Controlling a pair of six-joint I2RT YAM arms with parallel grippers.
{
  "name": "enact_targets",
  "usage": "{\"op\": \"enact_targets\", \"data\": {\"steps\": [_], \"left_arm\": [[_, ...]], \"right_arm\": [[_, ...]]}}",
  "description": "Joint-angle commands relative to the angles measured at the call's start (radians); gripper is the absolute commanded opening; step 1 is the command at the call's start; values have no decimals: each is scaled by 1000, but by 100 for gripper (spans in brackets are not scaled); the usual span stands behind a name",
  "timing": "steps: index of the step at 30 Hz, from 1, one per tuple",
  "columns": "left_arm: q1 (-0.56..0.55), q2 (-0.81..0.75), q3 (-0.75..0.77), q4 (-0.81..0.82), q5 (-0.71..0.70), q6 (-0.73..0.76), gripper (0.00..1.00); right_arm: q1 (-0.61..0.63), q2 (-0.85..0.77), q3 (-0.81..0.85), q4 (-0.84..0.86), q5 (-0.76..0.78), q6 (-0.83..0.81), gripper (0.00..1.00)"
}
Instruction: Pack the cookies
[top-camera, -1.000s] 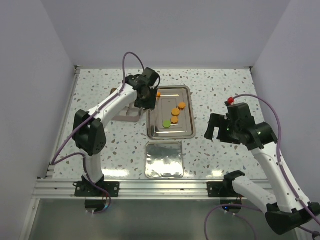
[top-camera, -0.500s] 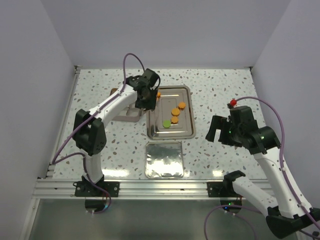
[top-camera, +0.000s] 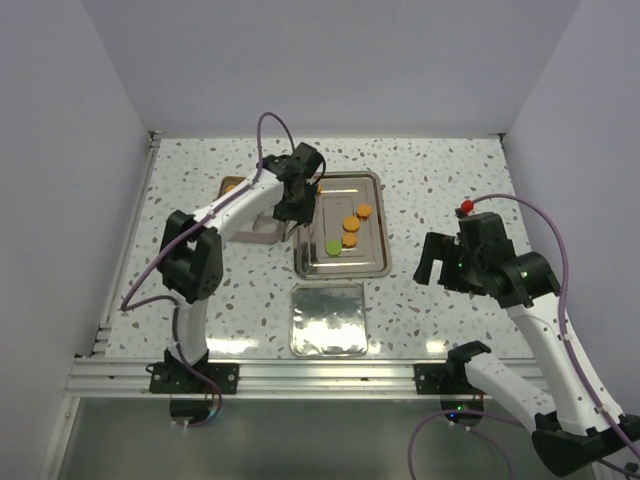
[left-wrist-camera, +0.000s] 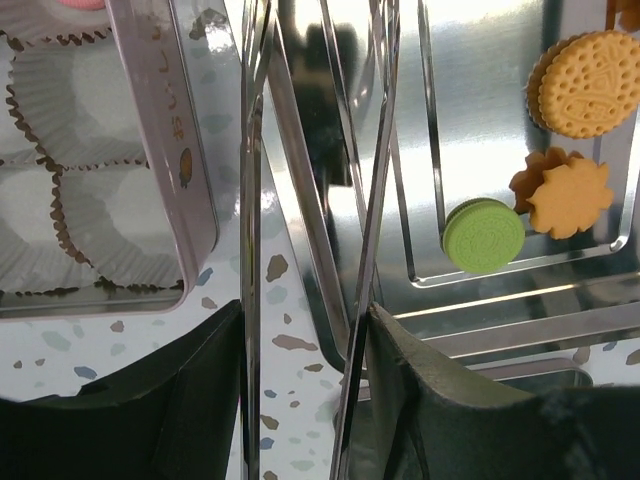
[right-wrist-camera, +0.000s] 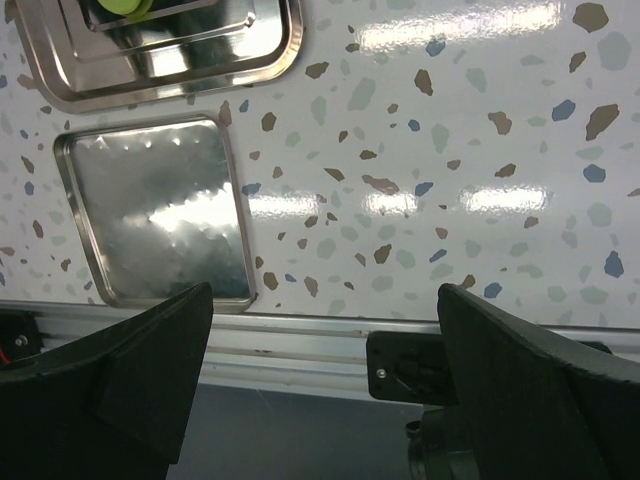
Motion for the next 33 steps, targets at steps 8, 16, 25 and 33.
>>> {"op": "enact_targets", "data": {"steps": [8, 16, 25, 33], "left_arm": [[13, 87, 160, -3, -18, 30, 54], [24, 100, 163, -4, -18, 35, 47], [35, 44, 211, -27, 4, 39, 39], [62, -70, 278, -113, -16, 38, 40]], "right_arm": [[2, 28, 30, -6, 32, -24, 98], [4, 42, 28, -1, 36, -35, 98], [2, 54, 21, 14, 18, -39, 98], [2, 56, 2, 45, -28, -13, 97]]}}
